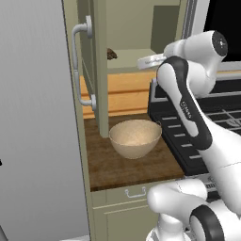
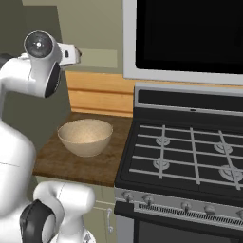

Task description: Open the cabinet, pick up the bread from the cabinet and place it in the basket. Then move the basket to the dining counter.

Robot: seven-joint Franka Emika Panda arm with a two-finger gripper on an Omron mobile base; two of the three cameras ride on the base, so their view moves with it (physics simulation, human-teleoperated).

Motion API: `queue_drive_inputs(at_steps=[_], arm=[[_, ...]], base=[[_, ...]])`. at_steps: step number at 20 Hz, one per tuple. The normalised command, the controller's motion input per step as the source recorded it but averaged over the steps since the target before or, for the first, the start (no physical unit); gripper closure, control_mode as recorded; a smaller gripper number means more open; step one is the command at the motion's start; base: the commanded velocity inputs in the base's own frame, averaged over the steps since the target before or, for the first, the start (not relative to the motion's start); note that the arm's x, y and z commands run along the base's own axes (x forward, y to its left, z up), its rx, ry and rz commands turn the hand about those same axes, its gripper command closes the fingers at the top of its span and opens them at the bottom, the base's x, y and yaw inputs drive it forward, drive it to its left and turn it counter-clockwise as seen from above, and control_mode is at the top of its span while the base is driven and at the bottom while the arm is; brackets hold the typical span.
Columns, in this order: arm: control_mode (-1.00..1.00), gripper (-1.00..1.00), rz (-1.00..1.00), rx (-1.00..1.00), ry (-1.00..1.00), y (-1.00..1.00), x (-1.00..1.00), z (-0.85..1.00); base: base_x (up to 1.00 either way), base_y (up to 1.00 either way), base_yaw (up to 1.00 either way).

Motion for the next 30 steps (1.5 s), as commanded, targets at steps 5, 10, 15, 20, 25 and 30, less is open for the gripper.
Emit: queue_drive_inputs(at_steps=[5, 10, 15, 20, 25, 30], arm=[[-1.0, -1.0, -0.06, 0.0, 0.09, 0.02, 0.95, 0.0], [-1.0, -1.0, 0.0, 0.0, 0.08, 0.16, 0.79, 0.0], [-1.0, -1.0, 0.03, 0.0, 0.05, 0.39, 0.54, 0.0], [-1.0, -1.0, 0.08, 0.0, 0.08, 0.05, 0.47, 0.0], [-1.0, -1.0, 0.03, 0.0, 0.06, 0.0, 0.53, -0.02], [-1.0, -1.0, 0.01, -0.02, 0.0, 0.39, 0.35, -0.08]], base=[[0.0, 0.0, 0.0], [0.0, 0.0, 0.0], [0.0, 0.0, 0.0], [0.0, 0.0, 0.0], [0.0, 0.0, 0.0], [0.0, 0.0, 0.0]])
